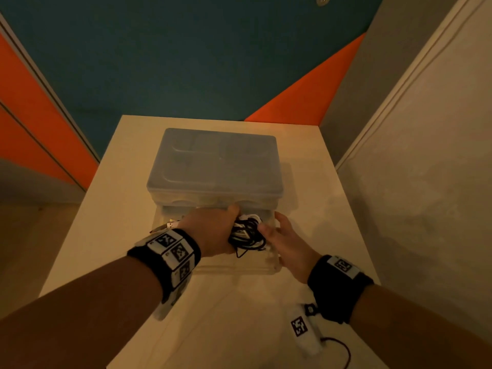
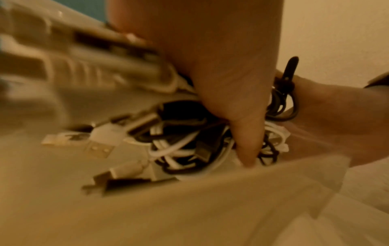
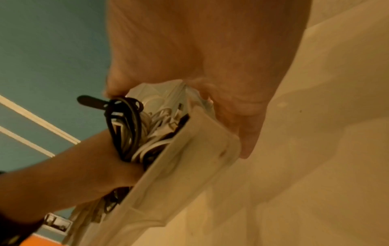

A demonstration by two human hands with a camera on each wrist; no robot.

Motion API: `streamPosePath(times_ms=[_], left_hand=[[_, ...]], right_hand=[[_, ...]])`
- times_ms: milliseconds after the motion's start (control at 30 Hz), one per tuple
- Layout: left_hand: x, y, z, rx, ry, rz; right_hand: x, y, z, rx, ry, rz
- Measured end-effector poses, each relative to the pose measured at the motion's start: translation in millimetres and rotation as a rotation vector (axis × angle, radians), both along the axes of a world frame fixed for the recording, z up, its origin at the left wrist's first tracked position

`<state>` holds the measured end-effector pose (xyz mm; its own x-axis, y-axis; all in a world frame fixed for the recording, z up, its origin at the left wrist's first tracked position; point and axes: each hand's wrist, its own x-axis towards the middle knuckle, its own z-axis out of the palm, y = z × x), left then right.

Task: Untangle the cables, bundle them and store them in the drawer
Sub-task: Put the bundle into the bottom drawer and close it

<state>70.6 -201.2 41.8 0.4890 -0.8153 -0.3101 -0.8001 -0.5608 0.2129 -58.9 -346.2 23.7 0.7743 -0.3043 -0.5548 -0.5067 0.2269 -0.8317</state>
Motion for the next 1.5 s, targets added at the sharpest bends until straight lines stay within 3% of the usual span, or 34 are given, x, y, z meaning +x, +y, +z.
streamPosePath(times_ms=[200, 367, 467, 600, 833, 933, 1100, 1300, 1400, 1500], left_hand=[[2, 1, -8, -0.054, -0.061, -0.046], [5, 10, -5, -0.159, -0.014, -0.107], [4, 24, 3, -0.2, -0.187, -0.208], [-2, 62, -9, -0.297, -0.376, -0.187], [4, 69, -25, -0.173, -0.148, -0.096], [11, 72, -29, -0.19, -0.129, -0.131], [10, 73, -40, -0.259, -0.185, -0.113], [11, 65, -30, -0.304, -0.311, -0.053], [9, 64, -32, -0.295, -0.309, -0.053], [7, 63, -33, -0.304, -0.316, -0.056]], right_hand=[[11, 4, -3, -0.102, 0.037, 0.07], [15, 4, 1, -0.165, 0.077, 0.107], [14, 5, 1, -0.178, 0.086, 0.11], [13, 1, -3, -0.177, 0.083, 0.111], [14, -2, -4, -0.223, 0.089, 0.082], [13, -6, 11, -0.438, 0.091, 0.16], [-3, -17, 20, -1.092, -0.022, 0.255], [-13, -4, 27, -1.297, -0.215, 0.344], [-8, 9, 24, -1.367, -0.306, 0.524], [6, 17, 15, -1.415, -0.192, 0.774]])
